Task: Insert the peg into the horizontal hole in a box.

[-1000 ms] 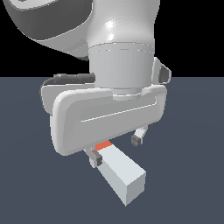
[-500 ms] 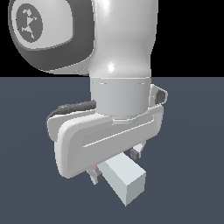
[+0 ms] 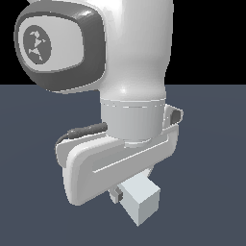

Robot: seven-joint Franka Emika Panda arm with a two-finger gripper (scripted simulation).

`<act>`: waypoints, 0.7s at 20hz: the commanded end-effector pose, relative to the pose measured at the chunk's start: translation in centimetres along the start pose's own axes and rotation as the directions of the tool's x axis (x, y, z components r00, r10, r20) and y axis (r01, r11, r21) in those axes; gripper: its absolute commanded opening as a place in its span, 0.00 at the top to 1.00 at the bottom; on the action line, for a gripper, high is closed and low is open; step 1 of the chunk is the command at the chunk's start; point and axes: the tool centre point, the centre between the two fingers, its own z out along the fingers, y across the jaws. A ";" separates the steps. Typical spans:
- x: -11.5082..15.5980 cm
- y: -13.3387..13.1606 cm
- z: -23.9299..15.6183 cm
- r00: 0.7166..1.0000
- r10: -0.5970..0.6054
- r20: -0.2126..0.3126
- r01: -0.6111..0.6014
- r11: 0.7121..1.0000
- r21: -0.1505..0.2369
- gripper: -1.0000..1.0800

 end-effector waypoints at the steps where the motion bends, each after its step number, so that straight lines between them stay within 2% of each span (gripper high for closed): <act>1: -0.1 0.0 0.0 1.000 0.000 0.001 0.000 1.000 0.000 1.00; 14: 0.9 0.2 -0.3 1.000 0.022 0.000 -0.022 1.000 0.000 1.00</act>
